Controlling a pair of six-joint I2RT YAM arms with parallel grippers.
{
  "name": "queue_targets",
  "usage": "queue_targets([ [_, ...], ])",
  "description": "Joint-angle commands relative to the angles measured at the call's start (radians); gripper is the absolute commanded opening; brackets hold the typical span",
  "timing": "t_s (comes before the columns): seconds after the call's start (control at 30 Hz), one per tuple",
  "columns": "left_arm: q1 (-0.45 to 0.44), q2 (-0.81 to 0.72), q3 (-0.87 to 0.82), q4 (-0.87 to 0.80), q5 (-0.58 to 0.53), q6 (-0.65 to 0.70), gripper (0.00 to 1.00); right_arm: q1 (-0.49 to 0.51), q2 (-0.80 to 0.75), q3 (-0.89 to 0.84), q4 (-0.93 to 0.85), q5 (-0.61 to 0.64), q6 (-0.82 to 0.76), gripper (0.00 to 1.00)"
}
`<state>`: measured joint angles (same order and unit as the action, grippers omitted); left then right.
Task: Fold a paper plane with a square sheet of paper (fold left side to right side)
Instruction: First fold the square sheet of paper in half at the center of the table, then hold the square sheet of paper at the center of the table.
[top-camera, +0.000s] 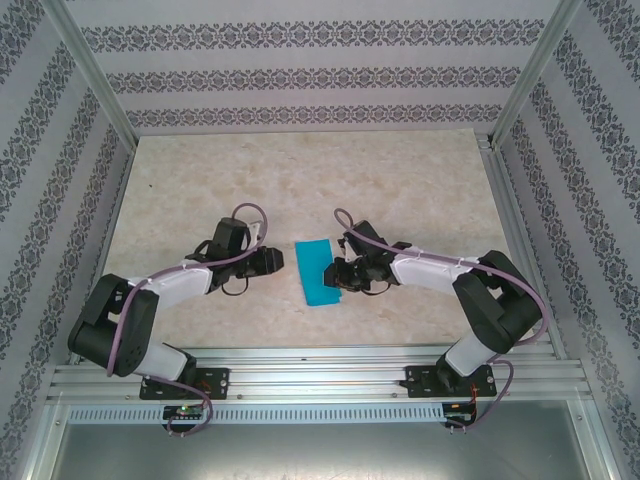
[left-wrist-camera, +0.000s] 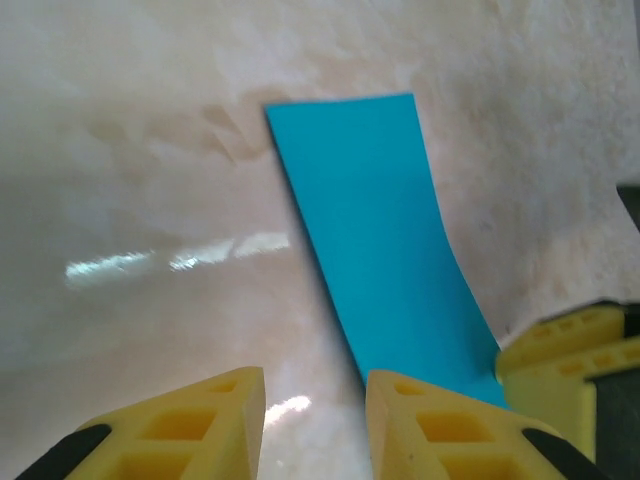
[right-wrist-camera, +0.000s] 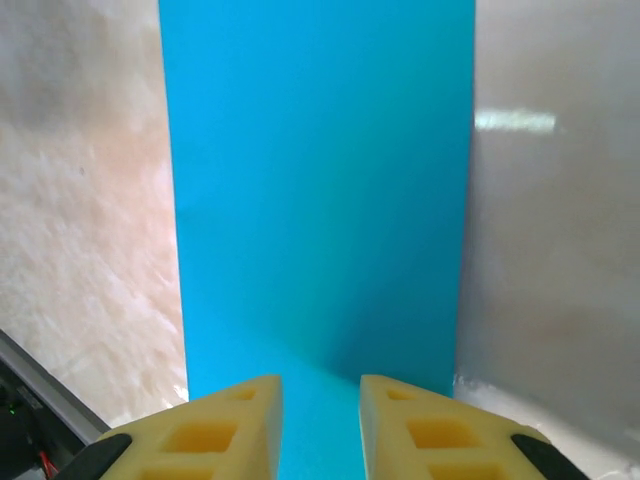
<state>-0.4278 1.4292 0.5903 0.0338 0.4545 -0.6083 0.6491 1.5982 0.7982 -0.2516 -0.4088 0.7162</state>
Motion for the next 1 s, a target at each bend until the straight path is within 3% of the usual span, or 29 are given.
queue_targets([
  [0.0,-0.068,-0.053,-0.017,0.105,-0.006,-0.112,0.33,-0.026,0.012,0.050,0.020,-0.015,-0.032,0.27],
  [0.5,-0.197,0.095,0.041,0.192,-0.067,-0.169,0.29,-0.104,0.260,0.300,0.012,-0.040,-0.113,0.26],
  [0.97,-0.224,0.165,0.077,0.190,-0.071,-0.155,0.29,-0.134,0.377,0.368,-0.020,-0.050,-0.147,0.21],
])
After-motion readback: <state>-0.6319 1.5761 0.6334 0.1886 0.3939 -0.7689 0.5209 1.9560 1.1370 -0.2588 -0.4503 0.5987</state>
